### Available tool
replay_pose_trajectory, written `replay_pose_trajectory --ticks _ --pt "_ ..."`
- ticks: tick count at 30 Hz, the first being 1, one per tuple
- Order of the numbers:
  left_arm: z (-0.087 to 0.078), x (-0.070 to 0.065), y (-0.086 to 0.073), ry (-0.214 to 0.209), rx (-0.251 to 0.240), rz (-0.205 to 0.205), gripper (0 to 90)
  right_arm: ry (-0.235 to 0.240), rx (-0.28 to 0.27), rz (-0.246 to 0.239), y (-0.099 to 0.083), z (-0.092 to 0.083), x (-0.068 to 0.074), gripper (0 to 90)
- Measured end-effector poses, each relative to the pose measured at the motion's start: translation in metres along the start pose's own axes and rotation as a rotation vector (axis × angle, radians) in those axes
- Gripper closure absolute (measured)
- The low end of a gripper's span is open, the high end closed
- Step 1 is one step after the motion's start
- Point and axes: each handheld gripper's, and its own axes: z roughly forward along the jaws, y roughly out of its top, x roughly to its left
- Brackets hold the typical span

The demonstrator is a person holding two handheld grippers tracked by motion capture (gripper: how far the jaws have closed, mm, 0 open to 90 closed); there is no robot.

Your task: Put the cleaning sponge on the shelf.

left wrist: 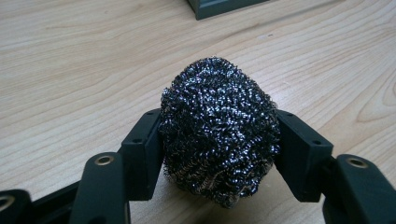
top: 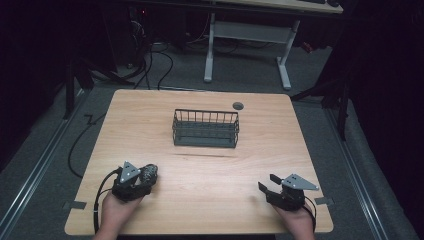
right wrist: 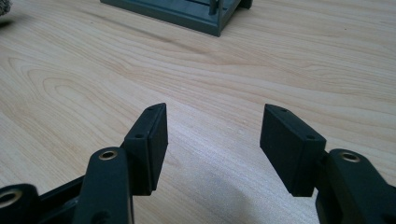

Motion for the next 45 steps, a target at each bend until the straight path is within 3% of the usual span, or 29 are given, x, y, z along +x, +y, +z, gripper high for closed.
replay_pose_trajectory --ticks 11,20,25,34,45 --pt "-0.007 -0.002 0.003 -0.013 -0.046 -0.015 40.3 -0.002 0.003 -0.007 0.001 0.001 0.001 40.0" --pt "-0.006 -0.011 0.012 -0.041 -0.068 -0.002 40.7 -0.014 0.006 -0.012 0.002 0.001 0.003 42.1" --pt "-0.003 -0.016 0.023 -0.052 -0.071 0.012 40.7 -0.012 0.011 -0.011 0.002 0.001 0.002 40.5" --pt "0.007 -0.018 0.049 -0.065 -0.11 -0.017 41.2 -0.004 0.008 -0.018 0.001 -0.001 -0.001 38.9" --pt "0.017 -0.021 0.076 -0.075 -0.121 -0.013 41.3 0.003 0.003 -0.02 0.001 -0.001 0.001 38.4"
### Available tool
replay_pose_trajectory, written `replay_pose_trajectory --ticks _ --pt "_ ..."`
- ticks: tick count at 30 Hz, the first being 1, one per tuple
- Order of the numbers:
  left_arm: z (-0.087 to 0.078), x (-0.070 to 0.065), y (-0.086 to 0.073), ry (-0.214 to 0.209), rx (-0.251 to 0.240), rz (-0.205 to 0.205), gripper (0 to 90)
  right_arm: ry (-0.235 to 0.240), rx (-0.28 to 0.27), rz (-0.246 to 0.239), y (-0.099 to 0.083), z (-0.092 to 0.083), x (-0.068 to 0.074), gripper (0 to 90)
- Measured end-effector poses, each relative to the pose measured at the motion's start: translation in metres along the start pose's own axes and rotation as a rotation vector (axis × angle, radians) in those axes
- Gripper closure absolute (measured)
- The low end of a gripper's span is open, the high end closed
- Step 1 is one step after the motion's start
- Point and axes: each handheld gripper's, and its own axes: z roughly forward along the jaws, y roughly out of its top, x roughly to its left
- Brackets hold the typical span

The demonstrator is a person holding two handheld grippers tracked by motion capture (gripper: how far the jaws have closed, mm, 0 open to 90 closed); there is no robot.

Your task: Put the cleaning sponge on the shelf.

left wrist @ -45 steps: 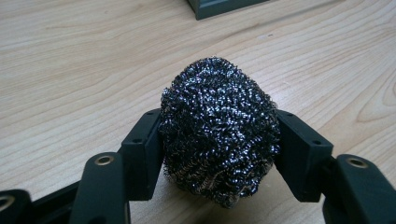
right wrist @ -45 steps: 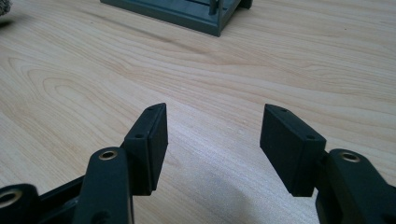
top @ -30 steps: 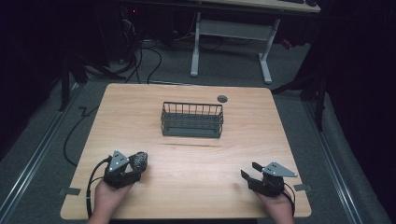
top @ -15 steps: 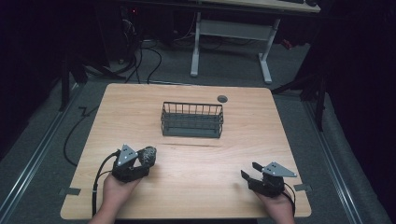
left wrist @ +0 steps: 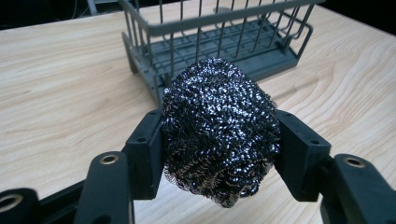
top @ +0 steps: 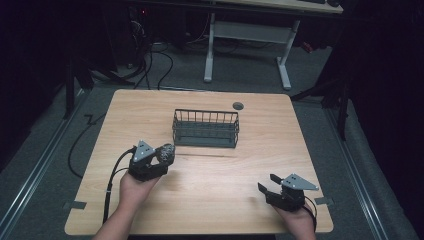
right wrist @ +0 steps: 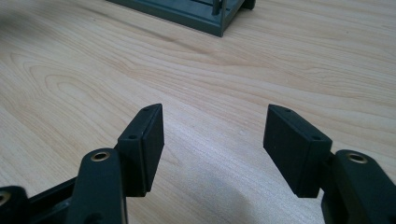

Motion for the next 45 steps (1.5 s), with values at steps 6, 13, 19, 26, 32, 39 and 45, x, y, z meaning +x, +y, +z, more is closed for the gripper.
replay_pose_trajectory --ticks 6,13,19,26,32,39,45 --pt "0.004 -0.001 0.01 0.0 -0.005 0.015 41.3 0.002 0.001 0.001 0.0 0.0 0.0 38.2" --pt "0.007 0.0 0.023 0.002 -0.004 0.034 41.3 0.004 0.0 0.001 0.0 0.0 0.0 38.0" --pt "0.01 0.005 0.033 0.001 0.001 0.032 41.4 0.005 0.0 0.002 0.0 0.0 -0.001 37.9" --pt "0.015 0.009 0.041 -0.003 0.014 0.025 41.5 0.007 0.0 0.0 -0.001 0.0 -0.001 37.9" --pt "0.019 0.01 0.049 -0.004 0.017 0.029 41.5 0.007 0.002 0.004 -0.001 0.0 -0.001 37.8" --pt "0.027 0.01 0.058 -0.008 0.025 0.032 41.5 0.009 0.001 0.006 -0.001 0.001 -0.001 37.8" --pt "0.033 0.01 0.069 -0.01 0.027 0.037 41.5 0.011 0.0 0.005 -0.001 0.001 -0.001 37.8"
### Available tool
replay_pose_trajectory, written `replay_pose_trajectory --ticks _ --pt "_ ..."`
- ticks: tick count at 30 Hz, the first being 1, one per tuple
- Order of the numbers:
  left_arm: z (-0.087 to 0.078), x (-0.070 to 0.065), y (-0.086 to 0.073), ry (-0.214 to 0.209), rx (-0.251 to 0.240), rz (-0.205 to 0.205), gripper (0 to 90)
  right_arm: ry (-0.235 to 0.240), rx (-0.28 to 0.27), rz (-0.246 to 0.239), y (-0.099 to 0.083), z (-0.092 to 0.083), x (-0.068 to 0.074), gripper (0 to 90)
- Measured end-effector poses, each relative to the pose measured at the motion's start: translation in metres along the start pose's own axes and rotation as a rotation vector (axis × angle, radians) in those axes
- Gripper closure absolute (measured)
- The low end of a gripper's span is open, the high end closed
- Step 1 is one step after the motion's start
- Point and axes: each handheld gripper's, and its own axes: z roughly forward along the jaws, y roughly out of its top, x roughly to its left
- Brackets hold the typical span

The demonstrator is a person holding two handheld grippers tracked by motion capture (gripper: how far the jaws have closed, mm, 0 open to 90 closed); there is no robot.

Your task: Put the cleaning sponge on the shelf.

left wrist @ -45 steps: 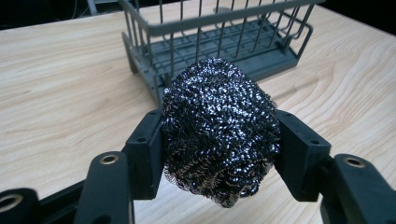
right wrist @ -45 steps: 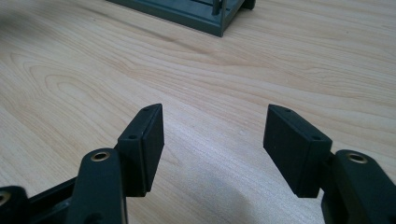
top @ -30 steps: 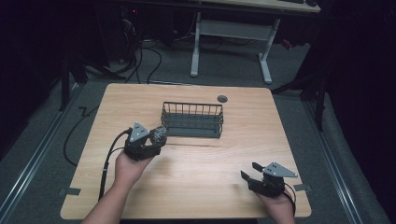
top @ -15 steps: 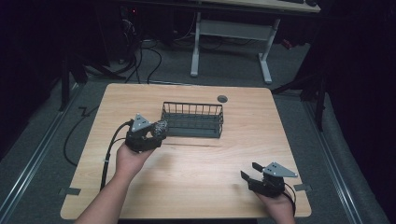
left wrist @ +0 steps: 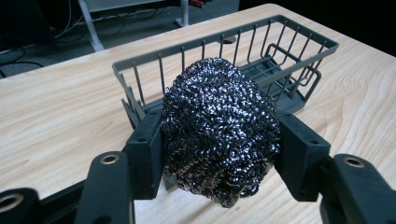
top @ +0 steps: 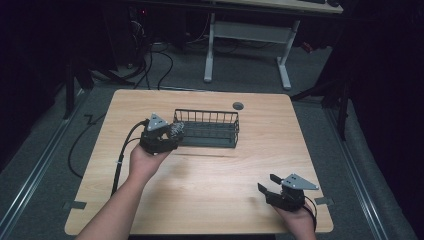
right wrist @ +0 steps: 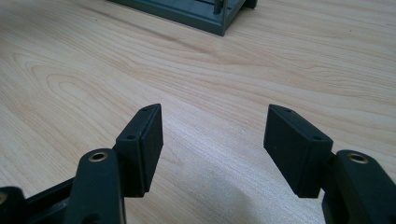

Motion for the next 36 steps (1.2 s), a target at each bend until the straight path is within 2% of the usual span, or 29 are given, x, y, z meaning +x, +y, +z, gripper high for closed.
replay_pose_trajectory --ticks 7,9,18,21,25,34,36 --pt "0.01 -0.003 0.011 -0.003 0.002 0.018 41.5 0.003 0.0 0.002 0.0 0.0 0.0 37.8" --pt "0.013 -0.002 0.015 -0.009 0.005 0.011 41.6 0.004 0.0 0.002 0.0 0.0 0.0 37.8" --pt "0.027 -0.001 0.03 0.0 0.015 0.023 41.6 0.003 -0.005 0.007 -0.001 -0.001 -0.002 37.8" --pt "0.033 -0.001 0.035 -0.002 0.016 0.016 41.6 0.003 -0.002 0.012 -0.001 -0.001 -0.002 37.8" --pt "0.039 -0.001 0.04 0.006 0.024 0.031 41.6 0.004 -0.004 0.006 -0.001 -0.001 -0.002 37.8" --pt "0.053 0.0 0.052 0.007 0.016 0.008 41.7 0.008 -0.007 0.005 -0.001 -0.001 -0.002 37.8" --pt "0.056 0.0 0.054 0.011 0.026 0.017 41.7 0.009 -0.004 0.005 -0.001 -0.001 -0.002 37.9"
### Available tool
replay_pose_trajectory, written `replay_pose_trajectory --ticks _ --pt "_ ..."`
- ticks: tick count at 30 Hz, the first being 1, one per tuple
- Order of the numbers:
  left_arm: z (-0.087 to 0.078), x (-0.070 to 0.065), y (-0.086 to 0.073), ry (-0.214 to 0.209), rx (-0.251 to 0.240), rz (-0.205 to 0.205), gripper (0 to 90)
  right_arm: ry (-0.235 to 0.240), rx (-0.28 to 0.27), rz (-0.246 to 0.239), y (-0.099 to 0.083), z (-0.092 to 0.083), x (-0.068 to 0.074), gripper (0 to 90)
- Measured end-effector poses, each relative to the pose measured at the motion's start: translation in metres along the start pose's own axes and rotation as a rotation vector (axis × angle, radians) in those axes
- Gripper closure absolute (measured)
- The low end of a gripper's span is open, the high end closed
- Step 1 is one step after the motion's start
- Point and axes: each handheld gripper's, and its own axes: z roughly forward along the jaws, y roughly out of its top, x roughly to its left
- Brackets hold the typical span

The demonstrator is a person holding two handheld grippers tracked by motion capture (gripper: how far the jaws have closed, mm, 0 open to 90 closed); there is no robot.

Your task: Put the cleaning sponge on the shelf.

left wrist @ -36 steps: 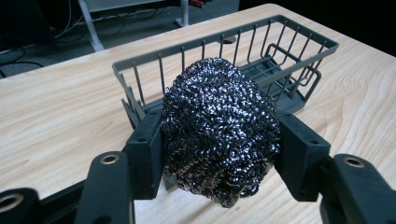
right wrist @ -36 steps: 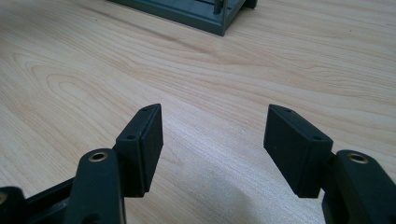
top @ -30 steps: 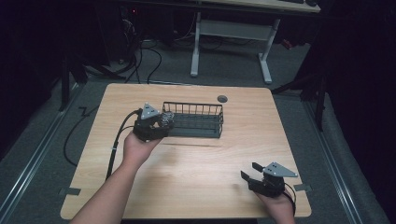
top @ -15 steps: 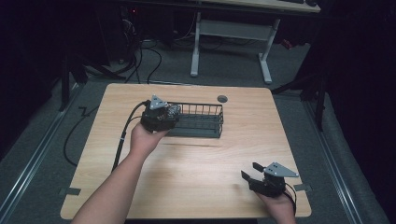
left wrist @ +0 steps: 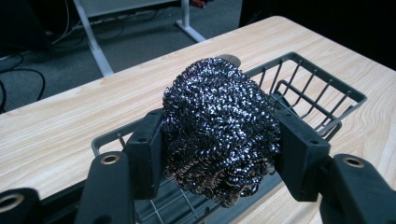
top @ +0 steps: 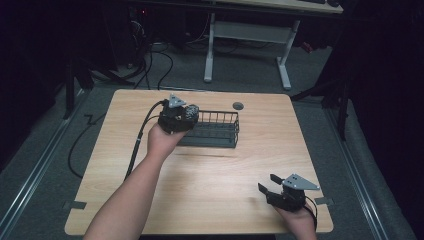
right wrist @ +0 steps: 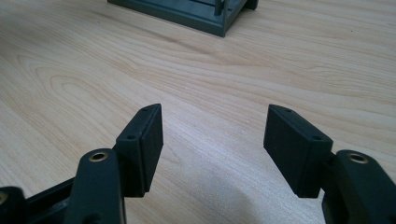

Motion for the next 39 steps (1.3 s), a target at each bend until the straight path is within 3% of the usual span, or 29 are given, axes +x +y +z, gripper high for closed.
replay_pose_trajectory --ticks 12,26,39 --pt "0.019 0.0 0.0 0.028 0.031 0.029 41.6 0.003 0.003 0.003 -0.001 0.0 0.0 37.9" --pt "0.036 -0.003 -0.007 0.042 0.09 0.0 41.1 0.012 0.004 0.009 -0.002 0.0 -0.001 37.9" --pt "0.038 -0.004 -0.008 0.045 0.098 -0.006 40.5 0.008 -0.002 0.008 -0.002 0.0 -0.001 38.0"
